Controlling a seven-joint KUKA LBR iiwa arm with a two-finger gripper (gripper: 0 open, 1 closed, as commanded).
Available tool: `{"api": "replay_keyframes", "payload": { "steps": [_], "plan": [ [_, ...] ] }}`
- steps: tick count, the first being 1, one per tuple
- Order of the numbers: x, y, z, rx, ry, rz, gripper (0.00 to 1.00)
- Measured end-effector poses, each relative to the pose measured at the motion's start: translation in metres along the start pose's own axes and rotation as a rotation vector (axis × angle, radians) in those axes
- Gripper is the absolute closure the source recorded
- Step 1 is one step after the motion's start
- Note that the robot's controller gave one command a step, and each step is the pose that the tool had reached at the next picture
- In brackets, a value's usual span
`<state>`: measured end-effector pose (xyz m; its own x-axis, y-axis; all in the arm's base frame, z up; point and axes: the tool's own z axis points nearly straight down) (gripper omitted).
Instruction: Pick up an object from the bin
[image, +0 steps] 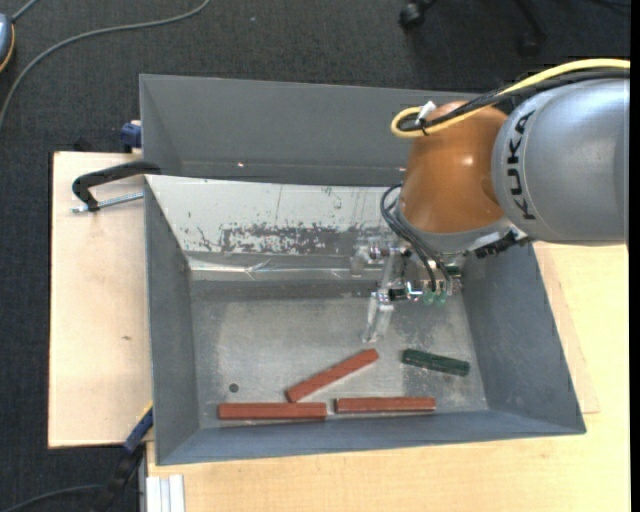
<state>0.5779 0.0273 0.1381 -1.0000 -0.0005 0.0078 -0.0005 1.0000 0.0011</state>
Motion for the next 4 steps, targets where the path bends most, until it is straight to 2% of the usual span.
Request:
{"api": "replay_keyframes", "payload": {
  "steps": [1,2,3,4],
  "plan": [
    [0.06,-0.005,0.07,0.001,-0.003,-0.293,0.0],
    [0.059,-0.005,0.068,0.001,-0.007,-0.292,1.0],
    [0.047,0.04,-0.043,0.004,-0.017,-0.666,1.0],
    [-0.001,0.072,-0.099,0.006,-0.021,-0.93,1.0]
  ]
}}
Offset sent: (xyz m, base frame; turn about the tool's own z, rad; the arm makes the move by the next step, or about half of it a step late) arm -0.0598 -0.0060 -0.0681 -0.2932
